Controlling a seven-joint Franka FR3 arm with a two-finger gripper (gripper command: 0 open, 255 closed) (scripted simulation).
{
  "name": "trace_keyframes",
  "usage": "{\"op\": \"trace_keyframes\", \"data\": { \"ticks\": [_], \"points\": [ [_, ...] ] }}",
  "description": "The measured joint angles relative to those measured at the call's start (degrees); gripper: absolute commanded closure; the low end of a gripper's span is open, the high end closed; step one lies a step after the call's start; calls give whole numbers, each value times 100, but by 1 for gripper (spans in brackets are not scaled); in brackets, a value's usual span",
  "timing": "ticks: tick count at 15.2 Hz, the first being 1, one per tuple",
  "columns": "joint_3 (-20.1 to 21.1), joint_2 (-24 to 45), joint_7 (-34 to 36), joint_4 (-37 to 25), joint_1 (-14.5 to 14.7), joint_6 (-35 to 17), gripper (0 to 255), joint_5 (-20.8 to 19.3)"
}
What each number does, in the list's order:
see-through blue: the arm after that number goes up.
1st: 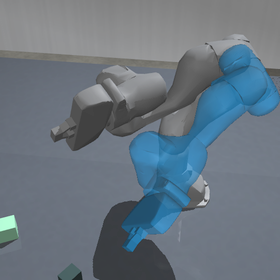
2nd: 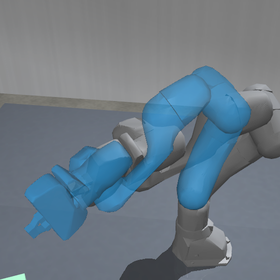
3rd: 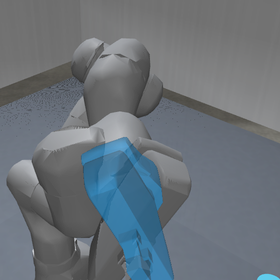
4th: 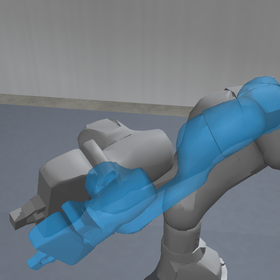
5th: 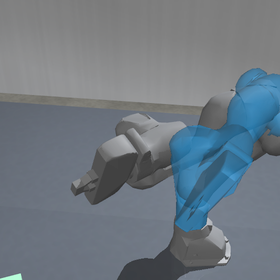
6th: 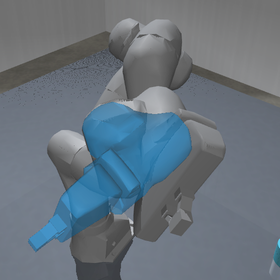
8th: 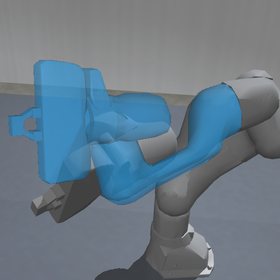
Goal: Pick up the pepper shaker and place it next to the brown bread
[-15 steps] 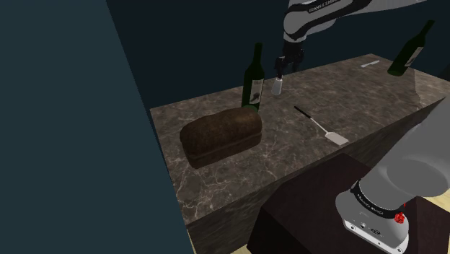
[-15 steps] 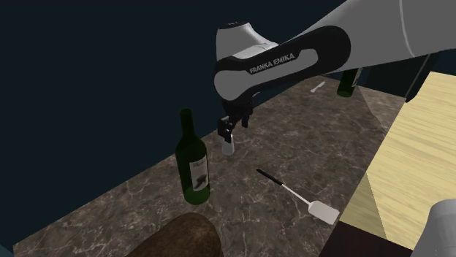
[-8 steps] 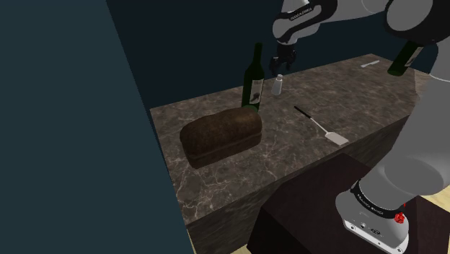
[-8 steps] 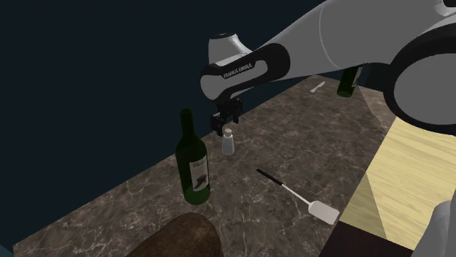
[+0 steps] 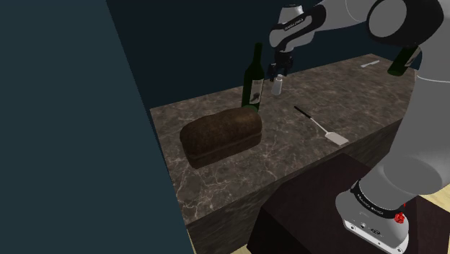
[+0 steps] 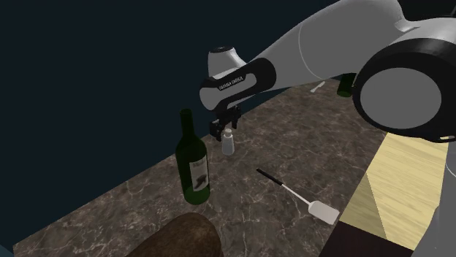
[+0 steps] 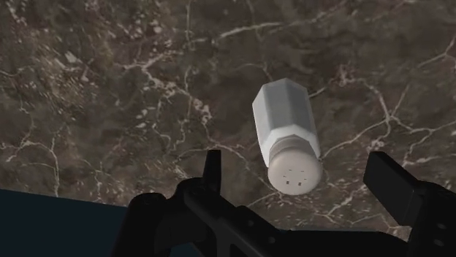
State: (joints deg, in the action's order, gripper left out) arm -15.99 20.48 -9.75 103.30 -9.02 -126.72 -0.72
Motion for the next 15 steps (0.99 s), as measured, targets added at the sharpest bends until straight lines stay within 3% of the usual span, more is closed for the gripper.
{"op": "trace_keyframes", "data": {
  "ticks": [7, 8, 15],
  "points": [
    [4, 38, -2, 46, -5, -86, 0, 10],
    [4, 38, -2, 46, -5, -86, 255, 10],
    [5, 36, -3, 44, -5, -86, 255, 11]
  ]
}}
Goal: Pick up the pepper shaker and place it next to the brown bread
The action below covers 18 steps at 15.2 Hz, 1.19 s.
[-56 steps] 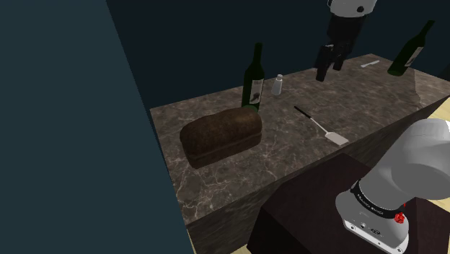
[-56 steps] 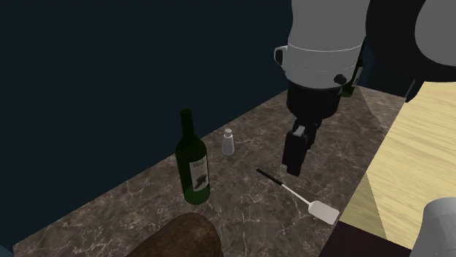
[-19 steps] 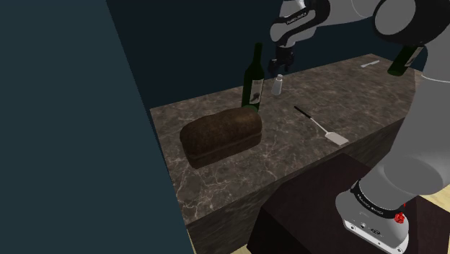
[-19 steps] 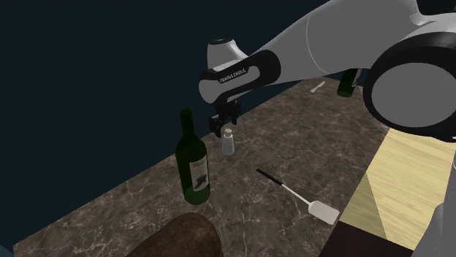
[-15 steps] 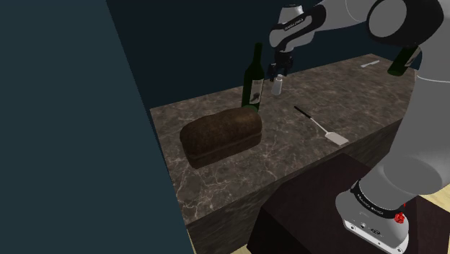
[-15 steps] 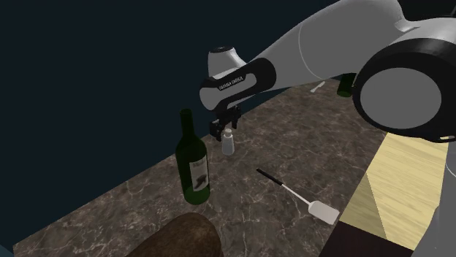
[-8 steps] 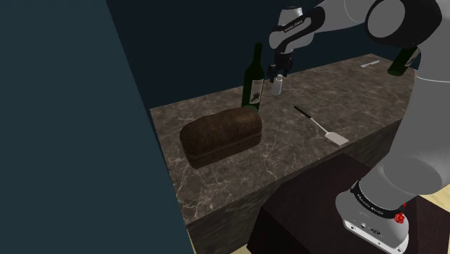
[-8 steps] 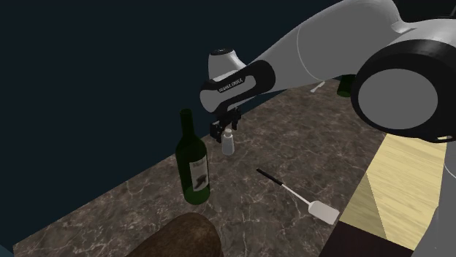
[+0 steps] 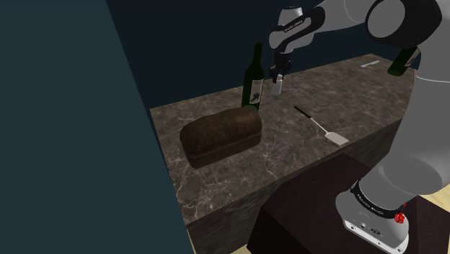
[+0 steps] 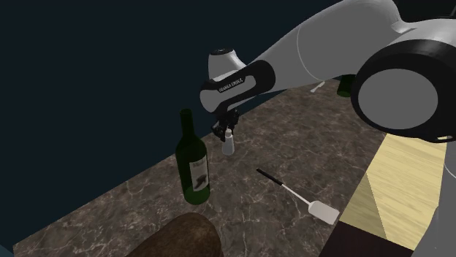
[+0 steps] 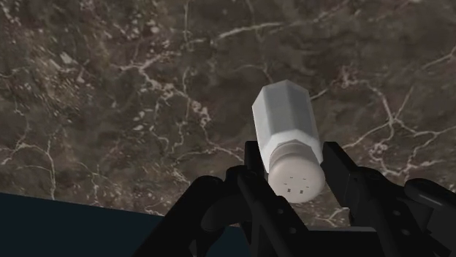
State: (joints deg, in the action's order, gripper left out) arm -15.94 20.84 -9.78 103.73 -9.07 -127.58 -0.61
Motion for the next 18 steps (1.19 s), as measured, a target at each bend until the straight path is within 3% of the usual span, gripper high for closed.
{"op": "trace_keyframes", "data": {
  "ticks": [5, 18],
  "points": [
    [-5, -46, 6, -36, 7, 84, 255, -13],
    [-41, -395, 3, -540, 43, 925, 255, -97]
  ]
}}
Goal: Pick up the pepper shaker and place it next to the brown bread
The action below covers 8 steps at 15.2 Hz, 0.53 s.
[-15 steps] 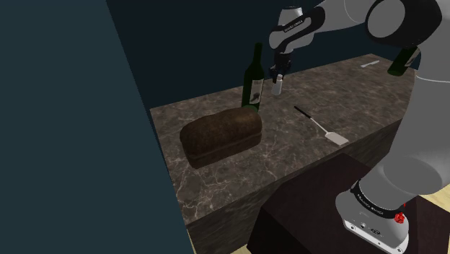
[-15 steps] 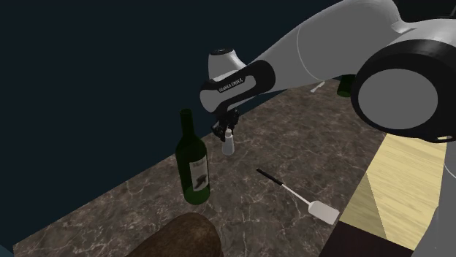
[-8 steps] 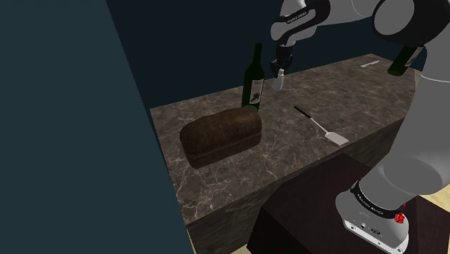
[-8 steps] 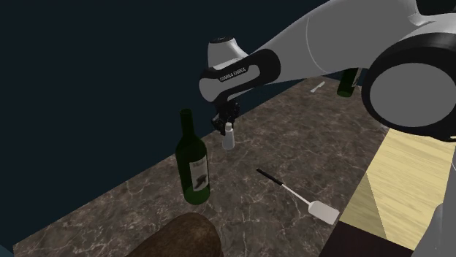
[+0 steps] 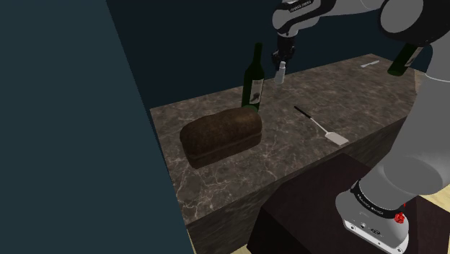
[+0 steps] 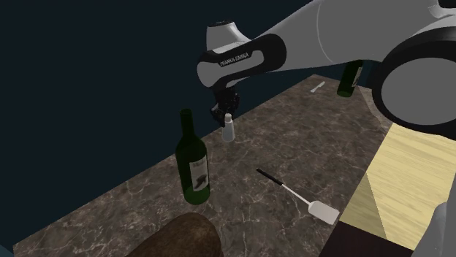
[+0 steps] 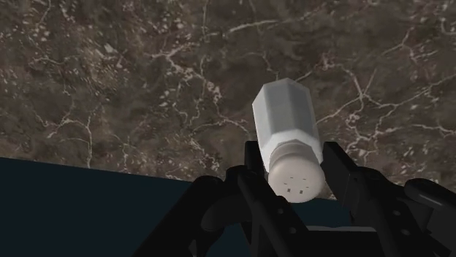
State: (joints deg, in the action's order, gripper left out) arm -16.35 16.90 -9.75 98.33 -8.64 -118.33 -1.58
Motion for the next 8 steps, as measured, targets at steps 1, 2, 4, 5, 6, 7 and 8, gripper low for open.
{"op": "trace_keyframes", "data": {
  "ticks": [1, 2, 4, 5, 6, 7, 8],
  "points": [
    [-2, -25, -2, -45, 2, 70, 255, -5],
    [-9, -46, -22, -97, -8, 140, 255, -7],
    [-11, -84, -19, -205, -1, 285, 255, -16],
    [-13, -94, -29, -291, -4, 379, 255, -17],
    [-15, -106, -33, -336, -5, 435, 255, -19],
    [-16, -123, -33, -386, -2, 504, 255, -23],
    [-19, -151, -35, -425, -1, 569, 255, -30]
  ]
}}
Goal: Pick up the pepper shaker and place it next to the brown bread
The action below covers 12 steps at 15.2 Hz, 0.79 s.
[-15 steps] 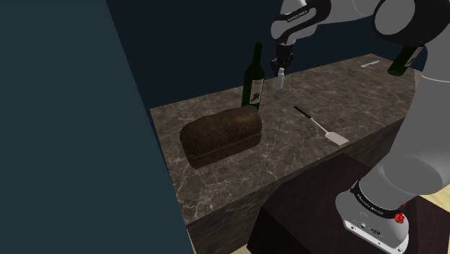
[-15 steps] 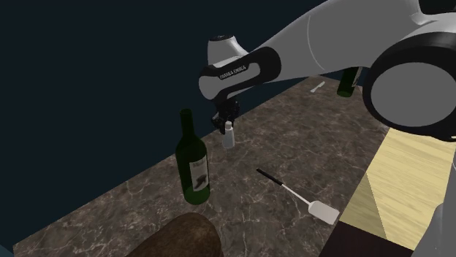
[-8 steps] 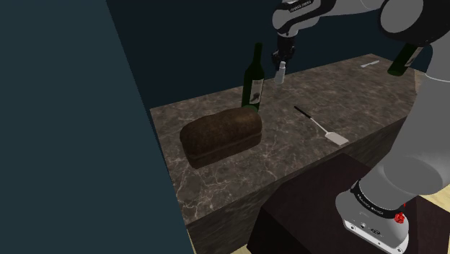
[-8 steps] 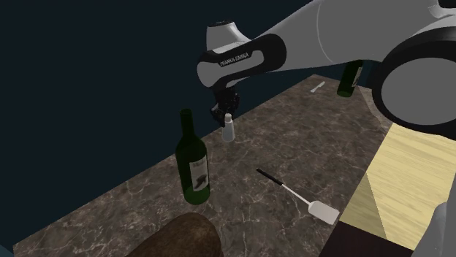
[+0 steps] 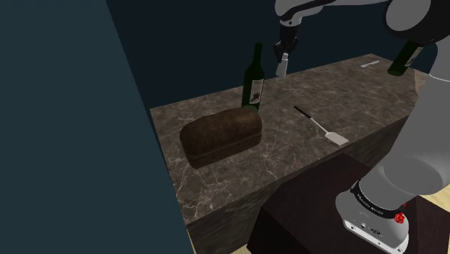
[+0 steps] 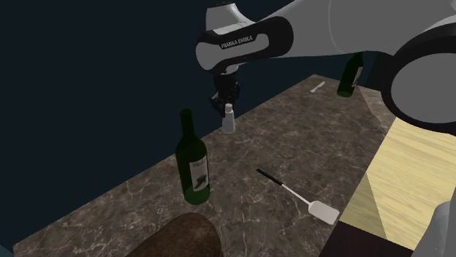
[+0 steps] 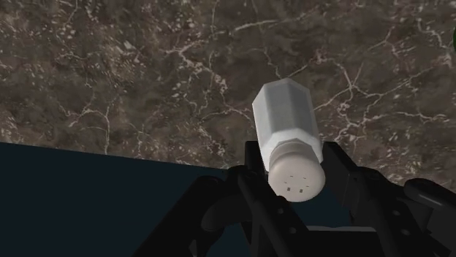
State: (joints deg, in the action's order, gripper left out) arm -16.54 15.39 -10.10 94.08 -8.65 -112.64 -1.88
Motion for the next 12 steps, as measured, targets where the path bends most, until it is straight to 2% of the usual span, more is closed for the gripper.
{"op": "trace_keyframes", "data": {
  "ticks": [12],
  "points": [
    [-15, -53, -64, -859, -17, 906, 255, 1]
  ]
}}
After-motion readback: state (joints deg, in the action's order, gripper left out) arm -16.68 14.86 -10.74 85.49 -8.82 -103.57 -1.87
